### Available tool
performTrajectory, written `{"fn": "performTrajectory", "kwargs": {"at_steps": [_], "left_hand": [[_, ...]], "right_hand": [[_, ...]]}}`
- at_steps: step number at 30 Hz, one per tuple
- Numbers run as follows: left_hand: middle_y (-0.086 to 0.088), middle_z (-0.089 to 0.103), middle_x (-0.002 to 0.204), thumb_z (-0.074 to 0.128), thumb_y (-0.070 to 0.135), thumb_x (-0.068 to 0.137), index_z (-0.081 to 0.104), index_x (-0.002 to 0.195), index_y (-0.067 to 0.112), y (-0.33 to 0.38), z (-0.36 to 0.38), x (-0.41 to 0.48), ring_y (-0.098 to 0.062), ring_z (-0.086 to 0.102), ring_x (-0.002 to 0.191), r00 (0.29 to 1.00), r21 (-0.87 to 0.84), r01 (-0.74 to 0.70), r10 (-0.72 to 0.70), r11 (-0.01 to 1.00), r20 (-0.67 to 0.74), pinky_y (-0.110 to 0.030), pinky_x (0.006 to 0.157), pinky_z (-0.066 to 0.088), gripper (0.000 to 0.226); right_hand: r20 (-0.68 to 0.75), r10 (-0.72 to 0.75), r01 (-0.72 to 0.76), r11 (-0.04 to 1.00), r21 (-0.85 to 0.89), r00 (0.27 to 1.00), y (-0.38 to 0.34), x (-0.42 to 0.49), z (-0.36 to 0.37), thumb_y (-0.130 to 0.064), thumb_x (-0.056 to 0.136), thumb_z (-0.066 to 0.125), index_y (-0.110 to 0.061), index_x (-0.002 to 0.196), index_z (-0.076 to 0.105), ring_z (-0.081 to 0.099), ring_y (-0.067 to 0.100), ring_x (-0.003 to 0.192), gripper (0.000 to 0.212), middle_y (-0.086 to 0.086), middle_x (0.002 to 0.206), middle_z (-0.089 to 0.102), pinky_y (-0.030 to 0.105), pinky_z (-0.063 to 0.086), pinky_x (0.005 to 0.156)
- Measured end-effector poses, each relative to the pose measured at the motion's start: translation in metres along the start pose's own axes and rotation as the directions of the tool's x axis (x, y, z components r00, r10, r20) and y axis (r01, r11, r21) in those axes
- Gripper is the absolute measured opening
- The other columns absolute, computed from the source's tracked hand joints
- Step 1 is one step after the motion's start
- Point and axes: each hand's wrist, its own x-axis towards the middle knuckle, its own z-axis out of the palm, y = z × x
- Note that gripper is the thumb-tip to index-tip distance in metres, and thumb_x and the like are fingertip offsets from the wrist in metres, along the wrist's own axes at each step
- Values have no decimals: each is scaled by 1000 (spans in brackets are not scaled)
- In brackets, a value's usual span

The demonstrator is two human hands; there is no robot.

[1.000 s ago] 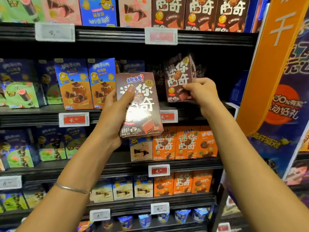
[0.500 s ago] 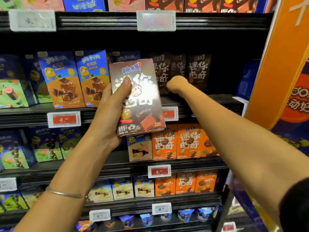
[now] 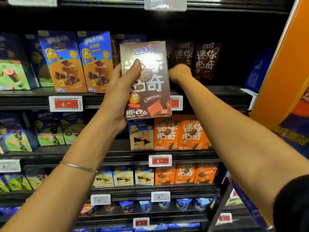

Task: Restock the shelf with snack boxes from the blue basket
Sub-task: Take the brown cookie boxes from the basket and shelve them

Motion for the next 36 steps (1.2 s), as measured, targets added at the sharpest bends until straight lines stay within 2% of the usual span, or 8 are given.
{"fn": "performTrajectory", "kwargs": {"at_steps": [2, 4, 8, 16, 22, 25, 30, 36], "left_hand": [[-12, 75, 127, 69, 34, 101, 48, 150, 16, -2, -1, 1, -30, 77, 109, 999, 18, -42, 42, 999, 1, -45, 87, 64, 56], [-14, 71, 134, 69, 30, 102, 42, 154, 16, -5, 0, 1, -31, 76, 112, 994, 43, -103, 104, 994, -19, -48, 90, 63, 60], [-18, 62, 144, 70, 27, 101, 33, 158, 13, -10, 1, 2, -33, 73, 116, 978, 47, -196, 198, 980, -64, -54, 96, 61, 69], [-17, 61, 143, 62, 49, 97, 32, 159, 14, -10, 12, 1, -30, 73, 117, 969, 11, -226, 226, 974, -101, -48, 94, 62, 77], [7, 42, 162, 55, 58, 98, 32, 160, 31, -3, 11, 4, -11, 48, 144, 934, 175, -268, 300, 947, -194, -39, 116, 46, 71], [8, 43, 158, 64, 36, 105, 30, 161, 33, -3, 2, 10, -11, 51, 140, 926, 203, -263, 306, 943, -222, -34, 106, 54, 66], [4, 53, 147, 67, 25, 104, 33, 155, 36, 5, -2, 14, -14, 69, 120, 936, 176, -245, 280, 953, -211, -26, 75, 63, 63], [7, 65, 129, 69, 21, 103, 39, 145, 38, 15, 6, 17, -2, 75, 99, 938, 165, -260, 290, 951, -189, -20, 68, 61, 55]], "right_hand": [[-187, 57, 8, 944, 329, 981, -2, -24, -8, -30, 95, 59, -12, 99, 59, 58, 26, 93, 18, 9, 103, 58, 31, 43, 74], [-307, 62, 142, 788, 599, 950, -2, -65, -13, -34, 96, 61, -15, 91, 53, 62, 22, 87, 21, 6, 99, 63, 35, 50, 73], [-49, -204, 131, 415, 900, 978, -1, -152, -16, -48, 99, 57, -9, 115, 64, 74, 20, 100, 42, 7, 110, 75, 37, 61, 86], [-69, -267, 200, 501, 842, 961, -8, -187, -29, -30, 93, 73, -11, 122, 62, 75, 21, 98, 36, 8, 113, 73, 41, 62, 84], [3, -257, 88, 344, 935, 966, 6, -159, -47, -31, 96, 68, -10, 121, 65, 75, 27, 101, 33, 10, 111, 76, 34, 61, 74], [-9, -183, 62, 288, 955, 983, 21, -133, -58, -33, 95, 68, -13, 121, 65, 75, 26, 103, 34, 8, 113, 76, 40, 62, 79], [-153, 0, 134, 485, 864, 988, 36, -85, -54, -29, 90, 73, -20, 119, 62, 77, 16, 89, 33, 3, 106, 77, 37, 64, 71], [-249, 116, 92, 720, 688, 962, 44, -43, -39, -30, 96, 68, -14, 122, 51, 69, 11, 83, 35, 4, 110, 66, 16, 52, 50]]}}
